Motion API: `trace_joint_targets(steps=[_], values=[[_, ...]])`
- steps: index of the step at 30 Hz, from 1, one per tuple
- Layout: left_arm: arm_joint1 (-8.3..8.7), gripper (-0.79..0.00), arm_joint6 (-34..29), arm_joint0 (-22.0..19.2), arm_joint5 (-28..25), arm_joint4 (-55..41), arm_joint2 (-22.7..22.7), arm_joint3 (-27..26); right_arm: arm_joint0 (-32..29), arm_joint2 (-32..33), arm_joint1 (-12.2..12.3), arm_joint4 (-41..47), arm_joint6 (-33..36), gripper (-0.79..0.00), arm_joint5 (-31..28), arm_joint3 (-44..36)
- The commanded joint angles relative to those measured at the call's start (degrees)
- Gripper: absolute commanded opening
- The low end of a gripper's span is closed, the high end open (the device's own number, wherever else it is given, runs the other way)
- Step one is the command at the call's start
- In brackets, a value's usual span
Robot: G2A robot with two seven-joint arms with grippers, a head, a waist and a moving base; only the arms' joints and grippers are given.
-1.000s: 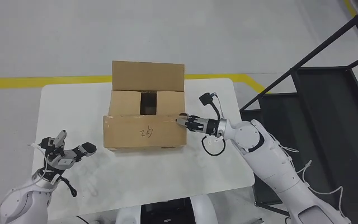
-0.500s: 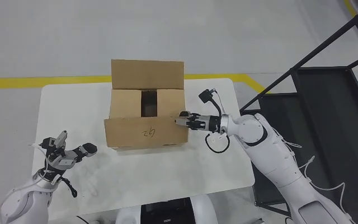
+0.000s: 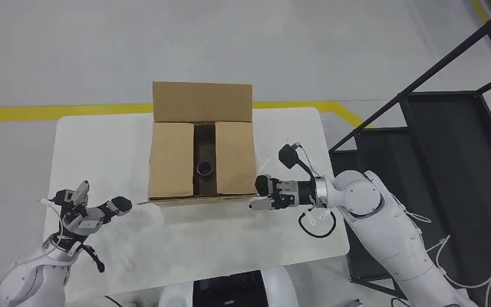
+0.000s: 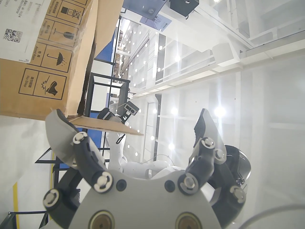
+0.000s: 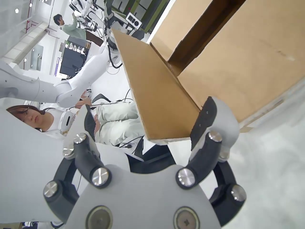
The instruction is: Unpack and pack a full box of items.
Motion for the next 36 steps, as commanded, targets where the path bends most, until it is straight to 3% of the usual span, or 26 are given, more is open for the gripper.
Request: trace_joint_targets(steps=[1,13,21,36], values=[[-0.04,0.000,-0.06,0.12,-0.10,-0.05,0.07,-0.19,-1.53,0.15,0.22,-0.26,0.59,0.000,-0.52,-0.93],[-0.12,0.000,-0.41,1.34,-0.31,-0.45,-0.84,-1.34,-6.06,-1.76,0.78,-7.41,-1.12,0.000,-1.80,-3.18],[-0.23,0.000,-0.85,1.63,-0.33,-0.82,-0.79,-1.29,-5.41,-5.37,0.42,-14.44,-5.16,0.000,0.75,-0.40],[-0.43,0.000,-1.95,2.35,-0.89,-2.14,-1.43,-0.42,-2.80,-9.41,-0.23,-16.27,-9.65,0.000,5.03,3.67]])
